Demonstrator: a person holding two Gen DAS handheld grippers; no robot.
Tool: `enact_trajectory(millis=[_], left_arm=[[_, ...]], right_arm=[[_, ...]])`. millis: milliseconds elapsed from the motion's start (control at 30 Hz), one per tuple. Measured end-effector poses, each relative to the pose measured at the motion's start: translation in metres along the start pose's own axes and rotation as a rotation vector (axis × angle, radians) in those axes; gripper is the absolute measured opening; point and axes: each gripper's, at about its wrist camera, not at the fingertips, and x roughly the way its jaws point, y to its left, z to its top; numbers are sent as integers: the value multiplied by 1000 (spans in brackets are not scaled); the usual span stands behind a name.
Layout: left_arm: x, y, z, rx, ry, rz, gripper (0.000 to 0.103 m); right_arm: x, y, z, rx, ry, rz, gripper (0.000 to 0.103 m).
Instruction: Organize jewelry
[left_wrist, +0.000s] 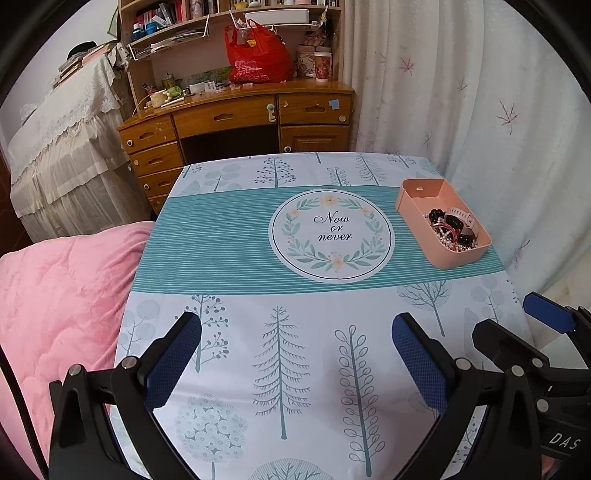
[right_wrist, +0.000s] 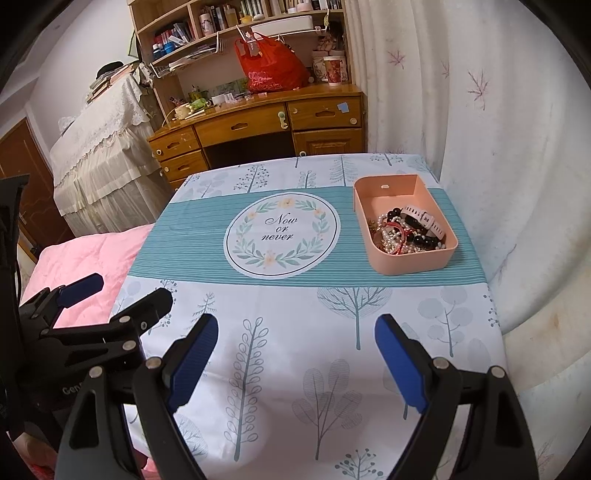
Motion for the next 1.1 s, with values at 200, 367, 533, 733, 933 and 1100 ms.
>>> enact_trajectory(millis=[200, 367, 533, 733, 933, 1100], left_arm=[[0, 1, 0, 0, 2, -1, 102], [0, -1, -1, -3, 6, -1, 102], [-1, -2, -1, -6, 5, -1, 102], [-1, -3, -1, -7, 4, 0, 102], [-1, -2, -1, -8, 2, 0, 102], [-1, -2, -1, -8, 5, -1, 102]], right_arm=[[0, 0, -1, 0, 0, -2, 88], [0, 0, -1, 0, 0, -2, 88], [-1, 1, 0, 1, 0, -2, 88], [-3, 1, 0, 1, -2, -5, 88], [-3, 0, 0, 1, -4, -3, 88], [-3, 1, 0, 1, -2, -5, 88]])
